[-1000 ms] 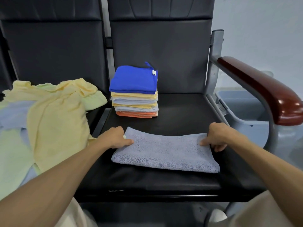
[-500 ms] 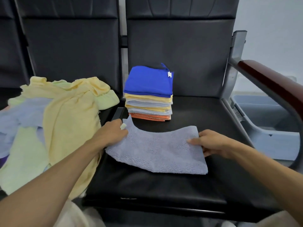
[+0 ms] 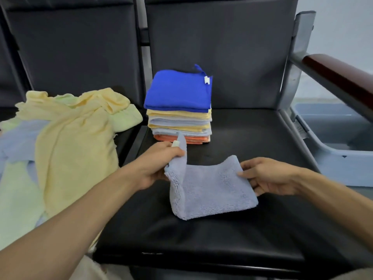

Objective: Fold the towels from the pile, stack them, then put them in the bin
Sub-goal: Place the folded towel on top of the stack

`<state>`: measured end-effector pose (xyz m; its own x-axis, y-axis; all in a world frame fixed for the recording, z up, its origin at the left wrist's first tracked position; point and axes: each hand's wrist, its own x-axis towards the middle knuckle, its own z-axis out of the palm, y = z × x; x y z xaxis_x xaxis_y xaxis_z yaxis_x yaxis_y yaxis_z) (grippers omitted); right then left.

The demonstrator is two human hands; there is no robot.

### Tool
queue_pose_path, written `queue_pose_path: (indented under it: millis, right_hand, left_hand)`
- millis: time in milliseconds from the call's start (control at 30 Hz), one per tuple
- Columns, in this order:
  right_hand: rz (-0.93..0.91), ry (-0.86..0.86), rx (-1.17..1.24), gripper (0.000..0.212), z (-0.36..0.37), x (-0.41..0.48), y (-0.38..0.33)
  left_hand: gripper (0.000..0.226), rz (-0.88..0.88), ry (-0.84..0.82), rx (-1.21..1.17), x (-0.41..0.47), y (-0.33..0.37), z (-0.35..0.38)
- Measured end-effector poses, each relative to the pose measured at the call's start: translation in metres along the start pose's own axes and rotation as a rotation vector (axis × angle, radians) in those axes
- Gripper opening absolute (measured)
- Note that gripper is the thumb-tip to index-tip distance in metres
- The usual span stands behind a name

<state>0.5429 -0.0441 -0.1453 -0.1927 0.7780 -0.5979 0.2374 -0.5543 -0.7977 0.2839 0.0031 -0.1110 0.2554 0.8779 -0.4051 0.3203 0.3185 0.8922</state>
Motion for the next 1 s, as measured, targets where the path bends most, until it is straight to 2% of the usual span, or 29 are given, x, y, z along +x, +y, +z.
queue_pose_path:
  millis: [300,433,633,800,867,933,1000]
  right_hand:
    - [-0.045,-0.090,0.001,0.029,0.009,-0.005,0.009]
    - [-0.047,-0.091,0.022,0.028,0.010,-0.007,0.009]
    - [-0.015,-0.058,0.037,0.028,0.013,-0.004,0.008]
    - [0.008,0.003,0.092,0.040,0.017,-0.003,0.006]
    - [0.035,0.029,0.109,0.051,0.020,-0.003,0.006]
    - [0.043,0.064,0.039,0.058,0.024,-0.004,0.005]
    - [0.006,0.130,-0.167,0.046,0.032,-0.005,0.005]
  left_hand:
    - [0.013,0.180,0.023,0.310,0.007,-0.012,0.091]
    - [0.011,0.152,-0.089,0.401,0.006,-0.020,0.108]
    - [0.025,0.096,-0.146,0.404,0.008,-0.022,0.108]
    - [0.015,0.132,-0.099,0.372,0.009,-0.019,0.088]
    - [0.014,0.203,-0.027,0.508,0.010,-0.018,0.073]
    - [0.013,0.286,0.034,0.751,0.012,-0.019,0.054]
    - [0.013,0.305,0.052,0.902,0.014,-0.023,0.037]
